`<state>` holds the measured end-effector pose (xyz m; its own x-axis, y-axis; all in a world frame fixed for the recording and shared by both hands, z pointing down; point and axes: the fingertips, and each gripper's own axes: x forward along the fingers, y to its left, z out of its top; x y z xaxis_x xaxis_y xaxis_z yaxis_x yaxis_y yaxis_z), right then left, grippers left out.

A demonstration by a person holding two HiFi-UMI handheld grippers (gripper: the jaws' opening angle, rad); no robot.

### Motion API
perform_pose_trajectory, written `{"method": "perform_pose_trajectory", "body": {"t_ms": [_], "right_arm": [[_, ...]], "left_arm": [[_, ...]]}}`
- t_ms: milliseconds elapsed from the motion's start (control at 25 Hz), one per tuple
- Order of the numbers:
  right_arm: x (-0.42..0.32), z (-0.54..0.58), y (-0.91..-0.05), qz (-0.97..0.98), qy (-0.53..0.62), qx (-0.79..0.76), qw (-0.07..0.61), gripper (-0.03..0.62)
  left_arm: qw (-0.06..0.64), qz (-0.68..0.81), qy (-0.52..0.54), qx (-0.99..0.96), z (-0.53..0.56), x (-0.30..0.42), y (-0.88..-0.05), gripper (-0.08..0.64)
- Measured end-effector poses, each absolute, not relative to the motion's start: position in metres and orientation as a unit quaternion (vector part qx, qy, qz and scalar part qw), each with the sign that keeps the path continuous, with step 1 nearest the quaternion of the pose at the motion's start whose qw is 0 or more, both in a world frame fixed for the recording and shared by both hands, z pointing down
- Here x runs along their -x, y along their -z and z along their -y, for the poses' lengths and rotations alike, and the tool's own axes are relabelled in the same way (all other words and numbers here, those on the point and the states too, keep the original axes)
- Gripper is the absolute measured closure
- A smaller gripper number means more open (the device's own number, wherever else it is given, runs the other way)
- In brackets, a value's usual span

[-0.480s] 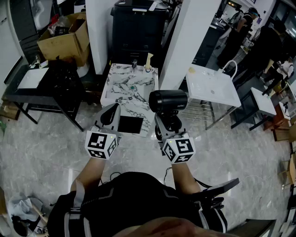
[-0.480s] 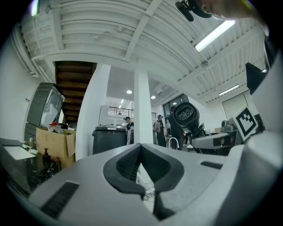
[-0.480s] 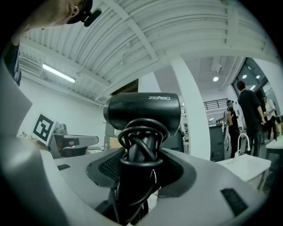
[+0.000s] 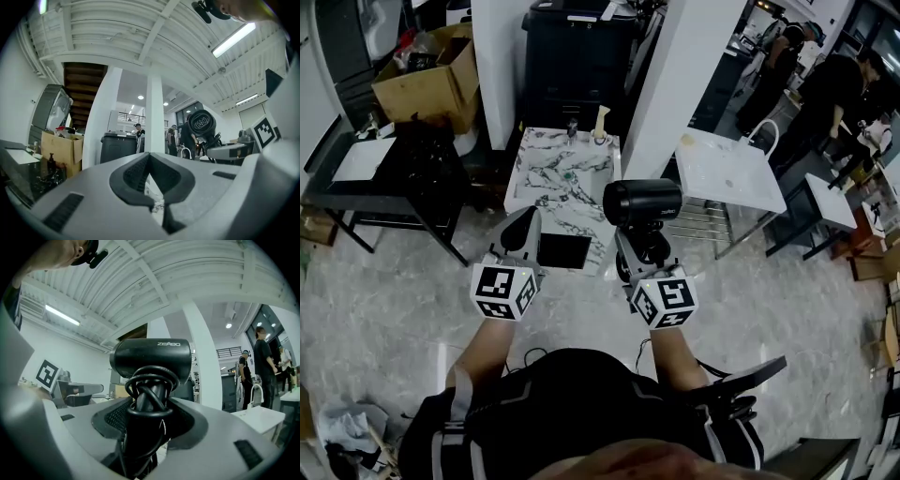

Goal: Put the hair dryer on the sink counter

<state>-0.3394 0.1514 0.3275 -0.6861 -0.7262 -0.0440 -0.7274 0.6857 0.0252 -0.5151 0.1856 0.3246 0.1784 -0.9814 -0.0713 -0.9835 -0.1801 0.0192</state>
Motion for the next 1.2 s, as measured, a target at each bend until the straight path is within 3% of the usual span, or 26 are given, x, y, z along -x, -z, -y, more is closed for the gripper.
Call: {"method": "perform_pose_trajectory", "body": {"t_ms": [1200], "right_arm": [[0.331, -0.193, -0.335, -0.889, -0.029, 0.456, 0.015, 0.351]], "left_arm": [[-0.005, -0.578, -0.060, 0.814, -0.197, 0.513, -0.348, 0.558]]}}
